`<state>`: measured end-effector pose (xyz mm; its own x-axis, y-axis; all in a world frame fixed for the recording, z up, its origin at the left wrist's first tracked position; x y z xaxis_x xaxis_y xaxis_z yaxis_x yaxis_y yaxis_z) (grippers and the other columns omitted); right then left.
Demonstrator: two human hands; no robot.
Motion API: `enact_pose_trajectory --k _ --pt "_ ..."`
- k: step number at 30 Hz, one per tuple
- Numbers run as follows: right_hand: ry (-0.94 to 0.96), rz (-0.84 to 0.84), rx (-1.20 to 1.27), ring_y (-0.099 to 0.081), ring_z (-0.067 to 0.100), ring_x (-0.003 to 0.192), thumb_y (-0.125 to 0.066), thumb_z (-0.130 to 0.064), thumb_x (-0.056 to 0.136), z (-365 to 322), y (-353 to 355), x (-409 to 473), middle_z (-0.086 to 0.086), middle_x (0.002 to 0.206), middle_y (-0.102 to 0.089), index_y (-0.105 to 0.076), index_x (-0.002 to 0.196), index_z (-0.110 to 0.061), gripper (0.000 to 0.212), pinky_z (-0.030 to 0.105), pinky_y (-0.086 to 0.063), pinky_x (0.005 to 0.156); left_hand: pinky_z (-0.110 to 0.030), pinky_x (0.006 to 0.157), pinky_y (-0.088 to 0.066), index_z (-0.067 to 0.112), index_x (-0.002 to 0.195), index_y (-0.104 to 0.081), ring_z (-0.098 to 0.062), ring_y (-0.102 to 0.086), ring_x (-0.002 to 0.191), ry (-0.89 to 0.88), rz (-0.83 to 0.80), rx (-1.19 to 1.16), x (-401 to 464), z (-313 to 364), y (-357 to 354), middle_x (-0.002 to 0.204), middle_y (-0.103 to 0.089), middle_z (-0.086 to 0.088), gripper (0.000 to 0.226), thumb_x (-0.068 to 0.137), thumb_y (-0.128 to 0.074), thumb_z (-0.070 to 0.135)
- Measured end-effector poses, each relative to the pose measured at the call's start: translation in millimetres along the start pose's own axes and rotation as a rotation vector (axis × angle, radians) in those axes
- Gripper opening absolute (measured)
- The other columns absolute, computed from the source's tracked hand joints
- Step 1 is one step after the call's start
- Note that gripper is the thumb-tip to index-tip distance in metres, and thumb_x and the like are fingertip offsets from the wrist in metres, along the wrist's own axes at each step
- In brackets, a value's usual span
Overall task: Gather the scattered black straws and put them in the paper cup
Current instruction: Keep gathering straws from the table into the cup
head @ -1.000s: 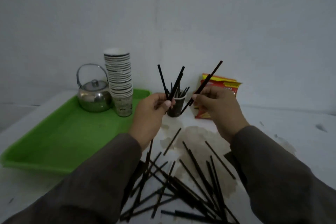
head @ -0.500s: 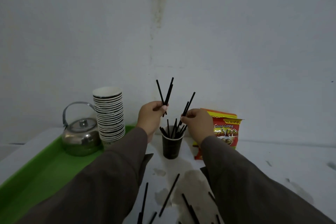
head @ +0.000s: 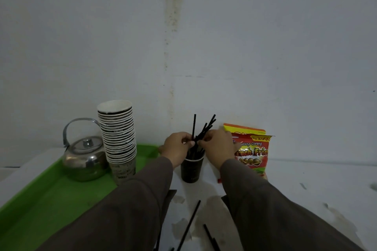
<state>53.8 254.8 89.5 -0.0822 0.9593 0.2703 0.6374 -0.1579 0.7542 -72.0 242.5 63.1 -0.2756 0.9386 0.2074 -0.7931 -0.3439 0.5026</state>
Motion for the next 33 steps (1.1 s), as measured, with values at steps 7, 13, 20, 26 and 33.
enact_pose_trajectory --k 7,13,20,26,33 --pt "0.049 -0.03 -0.145 -0.021 0.026 0.137 -0.058 -0.033 0.085 1 -4 1 0.007 0.124 -0.059 -0.066 0.104 -0.023 0.022 0.046 -0.023 0.1 -0.039 0.085 -0.025 0.034 0.101 -0.067 -0.022 -0.048 0.116 -0.017 0.029 0.368 -2 -3 -2 0.111 -0.067 0.005 0.02 0.086 -0.056 0.025" --pt "0.086 -0.03 -0.089 -0.026 0.028 0.133 -0.06 -0.032 0.085 -2 0 -1 0.006 0.118 -0.062 -0.058 0.117 -0.019 0.035 0.044 -0.025 0.102 -0.039 0.088 -0.029 0.035 0.103 -0.067 -0.023 -0.052 0.114 -0.045 0.043 0.383 -6 -3 6 0.115 -0.067 0.004 0.024 0.085 -0.058 0.023" --pt "0.169 -0.055 0.154 -0.057 0.015 0.087 -0.058 -0.009 0.088 -9 11 0 0.011 0.113 -0.065 -0.055 0.124 -0.011 0.036 0.019 -0.041 0.077 -0.033 0.079 -0.019 0.035 0.119 -0.057 -0.019 -0.048 0.113 -0.109 0.056 0.293 -12 5 17 0.11 -0.065 0.009 0.033 0.087 -0.058 0.023" --pt "0.293 -0.116 -0.204 -0.057 0.027 0.1 -0.049 -0.005 0.091 -7 -7 2 0.015 0.113 -0.062 -0.065 0.108 -0.005 0.023 0.033 -0.047 0.091 -0.033 0.079 -0.019 0.033 0.118 -0.059 -0.018 -0.048 0.117 -0.151 0.068 0.354 -16 12 14 0.115 -0.066 0.008 0.033 0.089 -0.056 0.019" --pt "0.272 -0.013 0.294 -0.04 0.024 0.123 -0.037 -0.01 0.097 -6 7 -6 0.011 0.13 -0.045 -0.05 0.124 -0.02 0.032 0.036 -0.037 0.102 -0.04 0.102 -0.037 0.025 0.124 -0.055 -0.021 -0.054 0.114 -0.193 0.049 0.305 -20 7 21 0.119 -0.063 0.001 0.041 0.086 -0.058 0.008"
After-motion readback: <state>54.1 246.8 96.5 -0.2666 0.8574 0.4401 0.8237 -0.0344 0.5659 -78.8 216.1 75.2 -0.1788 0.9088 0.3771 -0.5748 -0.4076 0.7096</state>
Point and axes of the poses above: each hand's wrist, its own x-axis towards the middle knuckle, its own y-axis out of the back of the hand, z = x × y, the point moved 3 cm from there along x, towards the middle knuckle
